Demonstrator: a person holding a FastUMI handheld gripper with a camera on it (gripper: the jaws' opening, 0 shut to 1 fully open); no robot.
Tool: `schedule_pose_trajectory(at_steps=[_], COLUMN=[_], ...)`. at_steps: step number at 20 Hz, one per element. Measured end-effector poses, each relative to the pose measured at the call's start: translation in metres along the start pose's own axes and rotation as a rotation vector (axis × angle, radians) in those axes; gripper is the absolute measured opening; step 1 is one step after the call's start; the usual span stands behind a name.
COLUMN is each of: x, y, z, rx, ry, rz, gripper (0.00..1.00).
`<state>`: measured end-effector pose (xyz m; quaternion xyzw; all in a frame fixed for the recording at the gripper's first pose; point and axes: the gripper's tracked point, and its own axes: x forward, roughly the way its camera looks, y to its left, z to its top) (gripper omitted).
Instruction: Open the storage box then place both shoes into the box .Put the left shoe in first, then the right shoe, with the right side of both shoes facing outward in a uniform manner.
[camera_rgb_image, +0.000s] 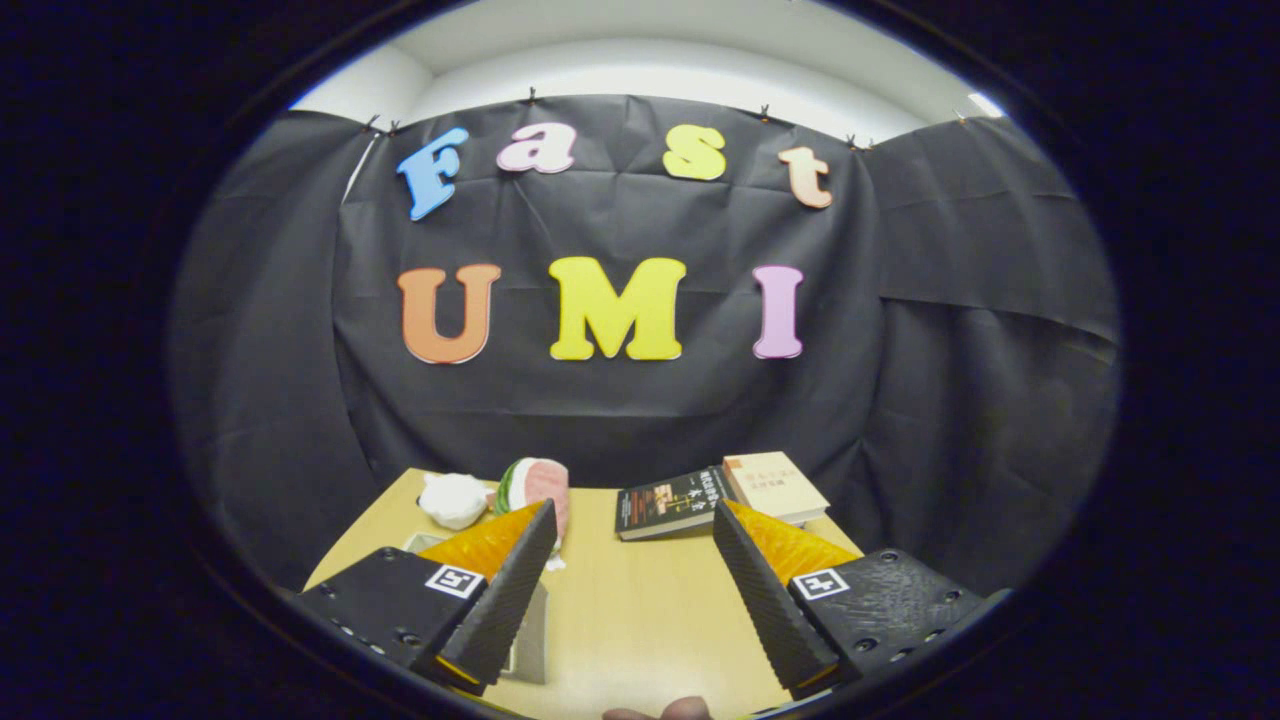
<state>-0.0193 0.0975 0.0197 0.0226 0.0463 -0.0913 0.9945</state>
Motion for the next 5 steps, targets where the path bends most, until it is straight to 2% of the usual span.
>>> schedule_pose_trajectory(at_steps=[5], x=[-0.031], y=[-0.044], z=[0.030], rx=[0.046], ry=[-0.082], rz=[-0.082], gripper=[0.96])
